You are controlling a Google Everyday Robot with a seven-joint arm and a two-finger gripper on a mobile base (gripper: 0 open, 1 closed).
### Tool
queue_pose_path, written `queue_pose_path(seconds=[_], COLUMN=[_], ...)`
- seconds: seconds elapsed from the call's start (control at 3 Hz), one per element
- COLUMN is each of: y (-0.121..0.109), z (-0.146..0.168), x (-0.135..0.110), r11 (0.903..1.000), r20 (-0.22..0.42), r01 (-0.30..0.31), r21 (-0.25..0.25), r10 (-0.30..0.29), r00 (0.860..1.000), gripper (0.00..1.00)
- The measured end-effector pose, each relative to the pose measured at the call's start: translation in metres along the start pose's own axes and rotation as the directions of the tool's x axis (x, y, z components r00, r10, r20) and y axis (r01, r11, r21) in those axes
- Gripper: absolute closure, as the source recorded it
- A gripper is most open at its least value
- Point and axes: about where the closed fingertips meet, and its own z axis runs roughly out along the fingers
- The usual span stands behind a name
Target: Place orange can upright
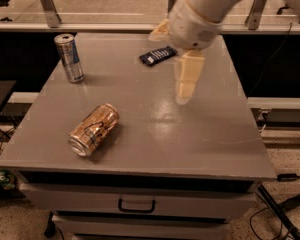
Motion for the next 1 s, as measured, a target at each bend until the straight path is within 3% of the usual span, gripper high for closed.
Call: queue_pose_path(seconds=[0.33, 0.67, 1.0], y=[-0.016, -0.02, 0.001], z=[0.026, 0.047, 0.076], x=[-0.028, -0.053, -0.074], r11=[0.988, 0.9561, 0.8761], r20=[0.023, 0.011, -0.047], r01=[0.145, 0.279, 0.463], r21=[-0.054, -0.089, -0.133], r10=[-0.144, -0.279, -0.473], r00=[0.989, 0.96, 0.88], gripper=[0.0, 0.0, 0.0])
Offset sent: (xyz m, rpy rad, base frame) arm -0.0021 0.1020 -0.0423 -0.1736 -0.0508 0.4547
